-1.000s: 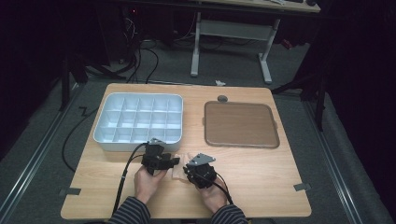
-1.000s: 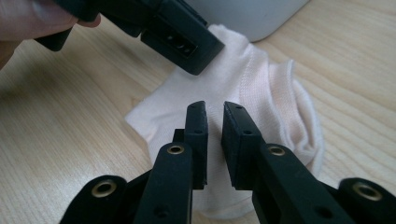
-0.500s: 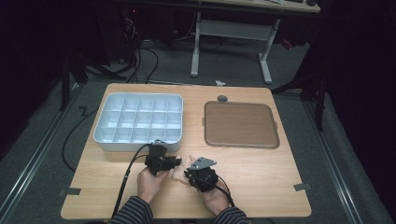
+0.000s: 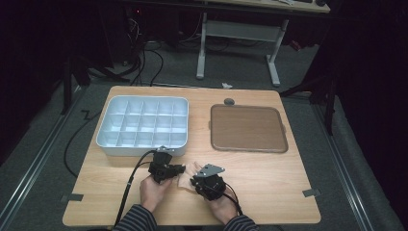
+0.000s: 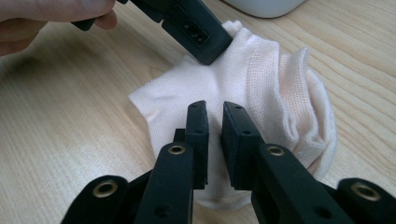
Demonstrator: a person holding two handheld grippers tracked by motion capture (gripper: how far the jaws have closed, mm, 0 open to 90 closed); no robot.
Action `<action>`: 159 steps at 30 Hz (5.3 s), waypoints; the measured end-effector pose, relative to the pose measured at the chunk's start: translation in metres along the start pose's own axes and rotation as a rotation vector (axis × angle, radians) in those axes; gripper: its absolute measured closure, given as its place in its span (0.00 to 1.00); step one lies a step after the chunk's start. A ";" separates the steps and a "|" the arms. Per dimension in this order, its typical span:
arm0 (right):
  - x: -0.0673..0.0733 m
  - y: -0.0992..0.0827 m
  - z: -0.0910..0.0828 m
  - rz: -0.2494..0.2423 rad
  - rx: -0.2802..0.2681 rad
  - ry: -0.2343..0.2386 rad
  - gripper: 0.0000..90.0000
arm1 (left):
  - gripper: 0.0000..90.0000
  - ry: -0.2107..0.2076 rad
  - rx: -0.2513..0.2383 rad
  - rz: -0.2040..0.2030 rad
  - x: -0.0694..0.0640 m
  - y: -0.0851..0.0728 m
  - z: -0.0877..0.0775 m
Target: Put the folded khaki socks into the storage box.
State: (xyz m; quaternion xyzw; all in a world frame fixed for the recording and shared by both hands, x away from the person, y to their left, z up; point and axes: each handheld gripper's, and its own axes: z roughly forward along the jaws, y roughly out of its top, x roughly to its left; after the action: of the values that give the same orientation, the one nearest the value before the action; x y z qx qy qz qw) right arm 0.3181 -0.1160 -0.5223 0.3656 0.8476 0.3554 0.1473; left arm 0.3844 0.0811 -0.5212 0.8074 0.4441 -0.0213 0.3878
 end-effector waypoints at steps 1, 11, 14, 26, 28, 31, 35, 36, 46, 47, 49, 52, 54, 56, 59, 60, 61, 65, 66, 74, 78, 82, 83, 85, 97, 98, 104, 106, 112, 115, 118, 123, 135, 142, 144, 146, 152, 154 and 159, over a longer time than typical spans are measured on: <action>0.001 -0.001 0.000 -0.001 -0.002 0.002 0.90 | 0.94 -0.001 -0.002 0.002 0.000 -0.001 -0.001; -0.010 0.019 -0.002 0.081 -0.066 -0.009 0.96 | 0.94 -0.007 -0.012 0.011 -0.001 -0.006 -0.005; -0.012 0.024 0.005 0.104 -0.059 -0.009 0.97 | 0.94 -0.007 -0.014 0.012 -0.001 -0.006 -0.005; -0.018 0.021 0.018 0.117 -0.010 -0.058 1.00 | 0.94 -0.025 -0.031 0.007 -0.001 -0.007 -0.011; -0.020 0.020 0.017 0.122 -0.012 -0.066 1.00 | 0.94 -0.036 -0.038 -0.002 0.000 -0.007 -0.013; -0.023 0.019 0.016 0.129 -0.010 -0.073 1.00 | 0.94 -0.035 -0.043 -0.004 0.000 -0.007 -0.015; -0.024 0.018 0.016 0.131 -0.007 -0.072 1.00 | 0.94 -0.038 -0.053 -0.001 -0.002 -0.007 -0.016; -0.023 0.018 0.016 0.126 -0.007 -0.072 1.00 | 0.94 -0.037 -0.052 0.000 -0.003 -0.007 -0.017; -0.019 0.020 0.004 0.125 -0.059 -0.041 0.99 | 0.94 -0.023 -0.043 -0.006 -0.005 -0.007 -0.016; -0.018 0.020 0.003 0.121 -0.061 -0.034 0.99 | 0.94 -0.022 -0.044 -0.007 -0.005 -0.007 -0.016; -0.017 0.020 0.003 0.120 -0.055 -0.027 0.99 | 0.94 -0.020 -0.042 -0.006 -0.006 -0.006 -0.016; -0.017 0.018 0.008 0.135 -0.036 -0.016 0.99 | 0.94 -0.016 -0.042 -0.005 -0.007 -0.006 -0.019; -0.017 0.017 0.010 0.144 -0.030 -0.013 0.99 | 0.94 -0.008 -0.047 -0.004 -0.009 -0.006 -0.020; -0.017 0.017 0.012 0.146 -0.030 -0.010 0.99 | 0.94 -0.007 -0.046 0.000 -0.010 -0.006 -0.021; -0.017 0.017 0.014 0.144 -0.024 -0.008 0.99 | 0.94 -0.010 -0.053 -0.005 -0.011 -0.006 -0.022; -0.016 0.018 0.015 0.133 -0.026 -0.008 0.99 | 0.94 -0.011 -0.052 0.000 -0.012 -0.006 -0.023; -0.016 0.018 0.016 0.127 -0.025 -0.011 0.99 | 0.94 -0.010 -0.057 0.001 -0.012 -0.005 -0.023; -0.016 0.018 0.018 0.120 -0.027 -0.004 1.00 | 0.94 -0.024 -0.066 0.010 -0.014 -0.003 -0.025; -0.016 0.018 0.018 0.121 -0.026 -0.001 1.00 | 0.94 -0.027 -0.069 0.003 -0.014 -0.003 -0.025; -0.017 0.023 0.021 0.125 -0.010 0.012 1.00 | 0.94 -0.025 -0.074 0.016 -0.012 -0.001 -0.027; -0.016 0.029 0.025 0.111 0.002 0.018 1.00 | 0.95 -0.002 -0.068 0.054 -0.015 0.003 -0.031; -0.013 0.035 0.031 0.092 0.008 0.035 1.00 | 0.95 -0.002 -0.073 0.043 -0.013 0.003 -0.034; -0.013 0.036 0.032 0.092 0.005 0.041 1.00 | 0.95 -0.004 -0.075 0.034 -0.013 0.003 -0.035; -0.011 0.041 0.036 0.093 0.014 0.052 1.00 | 0.95 0.003 -0.072 0.037 -0.012 0.002 -0.036; -0.010 0.043 0.013 0.058 -0.034 0.000 0.90 | 0.95 0.041 -0.075 0.005 -0.007 -0.002 -0.038; -0.011 0.042 0.008 0.065 -0.038 -0.007 0.88 | 0.95 0.043 -0.076 0.005 -0.007 -0.002 -0.038; -0.021 0.028 -0.012 0.103 -0.053 -0.027 0.79 | 0.95 0.049 -0.073 0.002 -0.008 -0.002 -0.038; -0.023 0.022 -0.013 0.134 -0.051 -0.019 0.77 | 0.95 0.049 -0.074 0.001 -0.009 -0.002 -0.038; -0.022 0.014 -0.005 0.164 -0.032 0.009 0.73 | 0.95 0.057 -0.073 0.009 -0.011 -0.001 -0.038; -0.020 0.013 0.003 0.166 -0.006 0.013 0.73 | 0.95 0.055 -0.073 0.015 -0.012 -0.001 -0.038; -0.020 0.012 0.009 0.168 0.019 0.016 0.79 | 0.95 0.048 -0.073 0.019 -0.014 0.000 -0.038; -0.020 0.011 0.012 0.156 0.026 0.021 0.86 | 0.95 0.038 -0.072 0.032 -0.016 0.002 -0.037; -0.018 0.015 0.016 0.115 0.030 0.021 0.87 | 0.94 0.009 -0.068 0.057 -0.024 0.012 -0.031; -0.019 0.016 0.017 0.109 0.029 0.030 0.87 | 0.94 -0.029 -0.076 0.048 -0.024 0.017 -0.026; -0.019 0.016 0.017 0.106 0.026 0.033 0.87 | 0.94 -0.038 -0.073 0.050 -0.023 0.017 -0.024; -0.020 0.016 0.018 0.105 0.022 0.039 0.87 | 0.94 -0.045 -0.076 0.048 -0.022 0.017 -0.022; -0.018 0.021 0.022 0.083 0.030 0.045 0.87 | 0.94 -0.052 -0.080 0.057 -0.021 0.019 -0.020; -0.017 0.023 0.024 0.073 0.031 0.049 0.87 | 0.94 -0.044 -0.074 0.061 -0.019 0.018 -0.018; -0.017 0.023 0.024 0.081 0.026 0.052 0.85 | 0.94 -0.032 -0.063 0.072 -0.017 0.017 -0.014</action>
State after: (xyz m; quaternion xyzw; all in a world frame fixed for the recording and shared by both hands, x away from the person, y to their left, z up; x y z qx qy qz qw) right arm 0.3538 -0.1056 -0.5232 0.3921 0.8402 0.3592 0.1057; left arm 0.3827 0.0731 -0.4945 0.8097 0.4089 -0.0064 0.4208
